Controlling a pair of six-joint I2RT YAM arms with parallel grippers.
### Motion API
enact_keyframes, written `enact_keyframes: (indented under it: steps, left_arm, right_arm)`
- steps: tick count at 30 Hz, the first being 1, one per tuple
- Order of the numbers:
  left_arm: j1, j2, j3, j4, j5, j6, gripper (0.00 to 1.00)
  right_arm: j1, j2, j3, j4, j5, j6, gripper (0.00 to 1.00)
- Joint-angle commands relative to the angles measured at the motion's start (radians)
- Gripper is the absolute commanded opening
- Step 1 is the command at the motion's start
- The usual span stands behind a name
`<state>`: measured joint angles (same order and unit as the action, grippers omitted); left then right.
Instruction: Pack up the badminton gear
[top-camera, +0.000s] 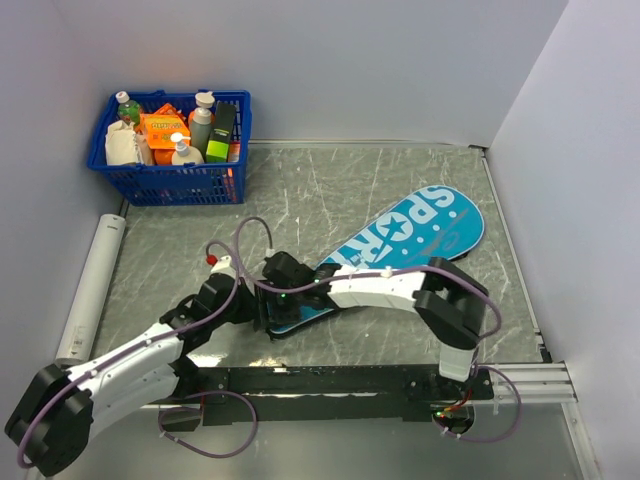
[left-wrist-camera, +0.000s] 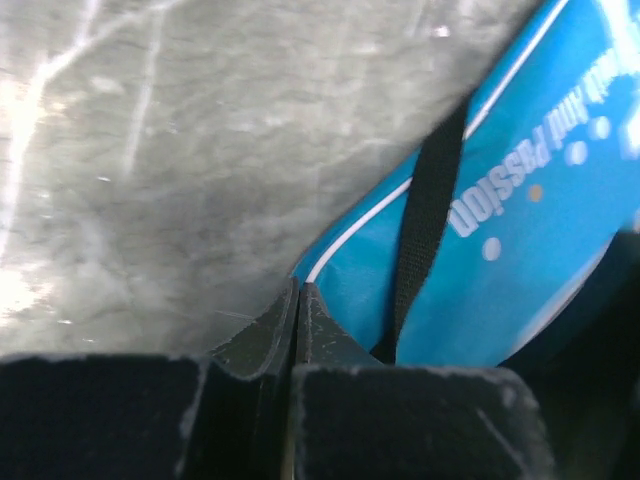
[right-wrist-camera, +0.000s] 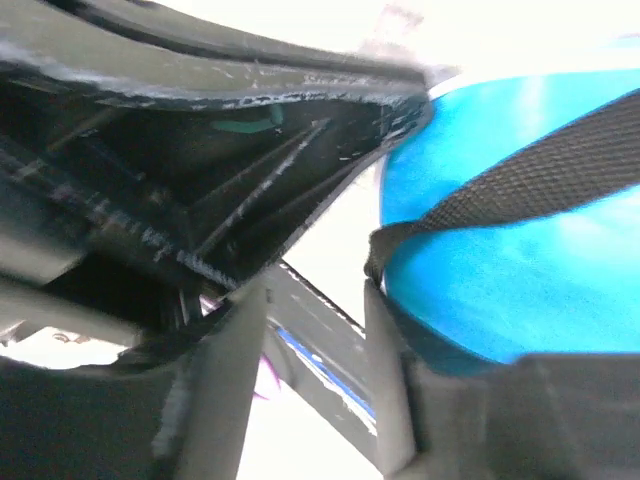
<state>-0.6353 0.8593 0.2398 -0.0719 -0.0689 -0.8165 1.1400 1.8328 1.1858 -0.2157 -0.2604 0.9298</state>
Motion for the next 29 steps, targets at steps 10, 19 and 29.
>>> enact_keyframes:
  steps: [10,19,29]
  left_arm:
    - [-0.01,-0.092,0.174,-0.123,-0.083,0.028,0.44]
    - [-0.01,-0.045,0.326,-0.219,-0.21,0.06,0.96]
    - [-0.012,0.056,0.531,-0.259,-0.439,0.122,0.96]
  right_arm:
    - [-0.213,-0.503,-0.041,-0.253,0.204,-0.212,1.0]
    - [-0.411,-0.681,-0.067,-0.372,0.395,-0.371,1.0]
    - [-0.582,-0.771,-0.126,-0.267,0.441,-0.477,1.0]
